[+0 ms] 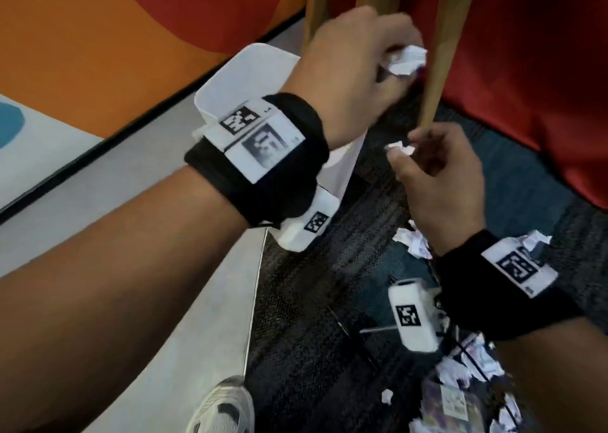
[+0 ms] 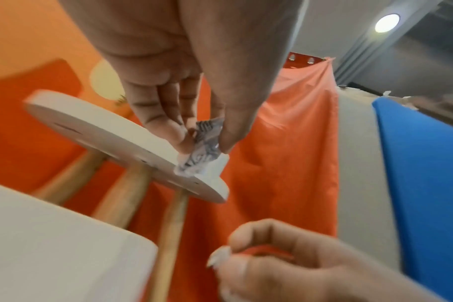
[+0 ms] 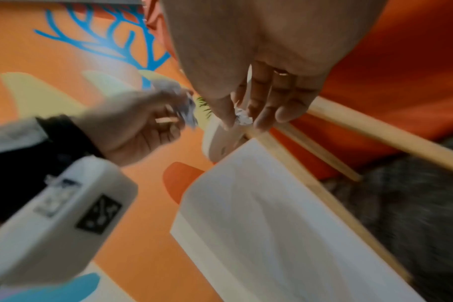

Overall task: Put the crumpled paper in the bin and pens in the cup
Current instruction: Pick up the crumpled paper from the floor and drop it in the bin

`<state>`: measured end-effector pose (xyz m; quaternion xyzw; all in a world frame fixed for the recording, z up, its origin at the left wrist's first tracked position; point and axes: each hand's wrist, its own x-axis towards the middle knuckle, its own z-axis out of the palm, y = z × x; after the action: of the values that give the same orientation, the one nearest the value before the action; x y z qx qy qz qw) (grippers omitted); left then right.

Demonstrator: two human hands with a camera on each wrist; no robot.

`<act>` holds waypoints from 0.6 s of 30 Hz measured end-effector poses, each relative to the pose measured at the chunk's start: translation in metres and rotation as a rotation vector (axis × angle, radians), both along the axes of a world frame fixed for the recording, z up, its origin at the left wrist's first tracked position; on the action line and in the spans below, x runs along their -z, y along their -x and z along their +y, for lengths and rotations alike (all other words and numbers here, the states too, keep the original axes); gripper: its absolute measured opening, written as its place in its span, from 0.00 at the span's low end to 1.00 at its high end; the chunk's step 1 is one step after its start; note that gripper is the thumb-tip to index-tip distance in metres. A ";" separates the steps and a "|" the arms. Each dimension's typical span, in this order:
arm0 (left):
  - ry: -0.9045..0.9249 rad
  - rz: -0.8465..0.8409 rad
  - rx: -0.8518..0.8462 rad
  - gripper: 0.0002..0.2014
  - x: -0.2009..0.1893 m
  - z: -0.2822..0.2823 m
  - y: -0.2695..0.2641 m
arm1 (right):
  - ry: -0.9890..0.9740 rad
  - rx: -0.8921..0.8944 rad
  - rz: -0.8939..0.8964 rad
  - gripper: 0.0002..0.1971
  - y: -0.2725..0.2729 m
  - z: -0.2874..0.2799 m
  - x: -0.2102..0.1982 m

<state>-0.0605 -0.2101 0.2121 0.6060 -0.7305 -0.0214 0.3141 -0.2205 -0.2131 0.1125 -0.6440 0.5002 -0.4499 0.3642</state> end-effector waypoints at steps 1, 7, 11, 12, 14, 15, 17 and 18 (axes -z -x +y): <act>-0.002 -0.008 -0.074 0.13 -0.001 0.002 -0.014 | 0.028 -0.021 0.003 0.09 -0.008 -0.003 -0.008; -0.327 -0.054 -0.334 0.16 0.036 0.012 -0.073 | 0.085 -0.135 0.046 0.08 -0.053 -0.016 -0.032; -0.527 -0.075 -0.341 0.22 0.049 0.023 -0.079 | 0.123 -0.172 0.112 0.09 -0.075 -0.018 -0.037; -0.520 -0.067 -0.338 0.22 0.048 0.023 -0.079 | 0.127 -0.166 0.128 0.09 -0.079 -0.018 -0.037; -0.480 -0.058 -0.339 0.21 0.043 0.024 -0.080 | 0.126 -0.154 0.155 0.09 -0.084 -0.019 -0.035; -0.453 -0.060 -0.337 0.20 0.041 0.025 -0.079 | 0.133 -0.147 0.172 0.09 -0.086 -0.018 -0.034; -0.389 -0.074 -0.312 0.18 0.038 0.028 -0.074 | 0.155 -0.135 0.246 0.08 -0.087 -0.018 -0.031; -0.349 -0.081 -0.296 0.17 0.036 0.031 -0.069 | 0.158 -0.134 0.324 0.08 -0.085 -0.018 -0.031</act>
<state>0.0083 -0.1793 0.1765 0.7520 -0.6310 -0.0768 0.1745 -0.1351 -0.2309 0.1431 -0.7662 0.4717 -0.3530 0.2564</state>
